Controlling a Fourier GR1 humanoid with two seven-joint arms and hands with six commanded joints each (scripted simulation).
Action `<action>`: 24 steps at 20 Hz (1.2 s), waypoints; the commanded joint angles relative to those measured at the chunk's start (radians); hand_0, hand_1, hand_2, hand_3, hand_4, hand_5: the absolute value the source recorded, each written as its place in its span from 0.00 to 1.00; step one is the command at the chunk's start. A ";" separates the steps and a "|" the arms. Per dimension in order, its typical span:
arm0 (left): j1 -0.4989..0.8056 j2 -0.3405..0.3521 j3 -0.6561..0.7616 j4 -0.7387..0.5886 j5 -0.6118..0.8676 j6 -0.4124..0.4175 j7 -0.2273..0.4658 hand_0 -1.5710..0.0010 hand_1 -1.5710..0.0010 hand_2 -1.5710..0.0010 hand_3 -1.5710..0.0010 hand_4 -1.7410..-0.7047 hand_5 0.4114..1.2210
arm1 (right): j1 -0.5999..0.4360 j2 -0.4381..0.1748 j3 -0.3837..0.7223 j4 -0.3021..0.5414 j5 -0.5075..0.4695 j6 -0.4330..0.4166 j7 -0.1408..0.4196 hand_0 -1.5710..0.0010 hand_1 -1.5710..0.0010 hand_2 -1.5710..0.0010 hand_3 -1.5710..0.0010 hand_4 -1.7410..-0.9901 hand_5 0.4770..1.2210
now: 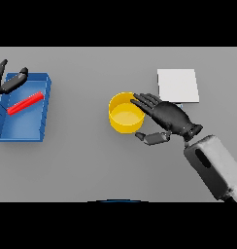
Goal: Pick up the red beaker and tilt it to pour out 1 green nut into yellow bowl. Pick up the yellow bowl and place it on the metallic measuring scale.
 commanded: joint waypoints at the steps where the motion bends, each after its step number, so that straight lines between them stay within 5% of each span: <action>1: 0.007 0.001 -0.001 -0.009 0.005 -0.008 -0.009 1.00 1.00 1.00 1.00 0.90 0.34 | -0.021 -0.010 0.020 0.006 0.018 0.016 -0.018 1.00 1.00 1.00 1.00 0.76 0.22; 7: 0.016 0.007 0.003 -0.009 0.009 -0.015 -0.025 1.00 1.00 1.00 1.00 0.90 0.35 | -0.172 -0.011 0.113 0.177 0.091 0.072 -0.104 1.00 1.00 1.00 1.00 0.78 0.22; 15: -0.008 0.012 0.002 0.005 0.002 -0.023 -0.011 1.00 1.00 1.00 1.00 0.90 0.36 | -0.304 0.046 0.215 0.312 0.140 0.199 -0.095 1.00 1.00 1.00 1.00 0.76 0.26; 20: 0.012 0.014 0.000 0.005 -0.003 -0.021 -0.031 1.00 1.00 1.00 1.00 0.91 0.36 | -0.346 0.074 0.248 0.409 0.164 0.210 -0.105 1.00 1.00 1.00 0.99 0.74 0.28; 24: 0.004 0.017 -0.002 0.006 -0.010 -0.019 -0.022 1.00 1.00 1.00 1.00 0.92 0.37 | -0.353 0.092 0.246 0.446 0.167 0.209 -0.074 1.00 0.99 0.98 0.95 0.68 0.39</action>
